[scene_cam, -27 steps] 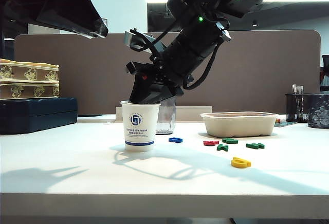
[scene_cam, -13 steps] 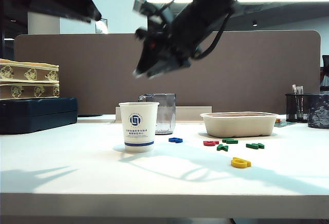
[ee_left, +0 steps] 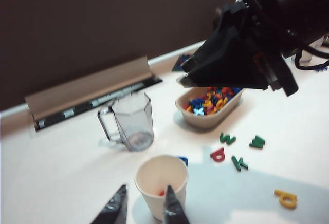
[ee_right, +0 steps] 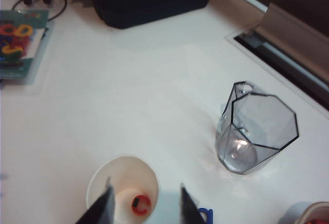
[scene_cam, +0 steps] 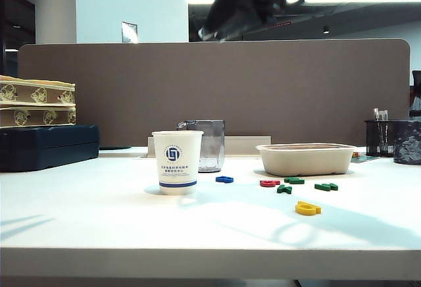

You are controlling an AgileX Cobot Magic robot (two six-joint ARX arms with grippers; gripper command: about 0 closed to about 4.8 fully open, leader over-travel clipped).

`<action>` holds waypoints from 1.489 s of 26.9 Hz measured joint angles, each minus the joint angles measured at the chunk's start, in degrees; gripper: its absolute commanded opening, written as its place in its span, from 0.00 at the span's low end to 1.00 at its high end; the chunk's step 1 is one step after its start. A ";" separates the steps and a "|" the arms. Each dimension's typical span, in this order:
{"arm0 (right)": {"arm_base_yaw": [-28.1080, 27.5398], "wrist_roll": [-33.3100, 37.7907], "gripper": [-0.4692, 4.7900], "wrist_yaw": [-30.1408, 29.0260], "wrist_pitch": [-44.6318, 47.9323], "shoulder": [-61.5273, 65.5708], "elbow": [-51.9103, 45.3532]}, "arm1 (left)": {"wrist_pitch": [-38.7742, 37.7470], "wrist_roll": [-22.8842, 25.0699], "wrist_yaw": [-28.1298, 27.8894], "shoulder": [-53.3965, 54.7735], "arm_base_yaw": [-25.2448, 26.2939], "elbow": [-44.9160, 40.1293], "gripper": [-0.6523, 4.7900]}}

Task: Pick up the letter "c" and put it in the paper cup.

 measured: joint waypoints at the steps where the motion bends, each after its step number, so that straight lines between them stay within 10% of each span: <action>1: 0.00 -0.04 0.39 0.00 -0.44 -0.90 -0.02 | -0.04 0.66 -0.02 -0.96 0.00 0.00 0.28; 40: -0.02 2.58 0.10 17.88 -31.47 -44.41 -10.71 | -17.33 3.63 1.07 -15.58 -0.02 1.99 0.28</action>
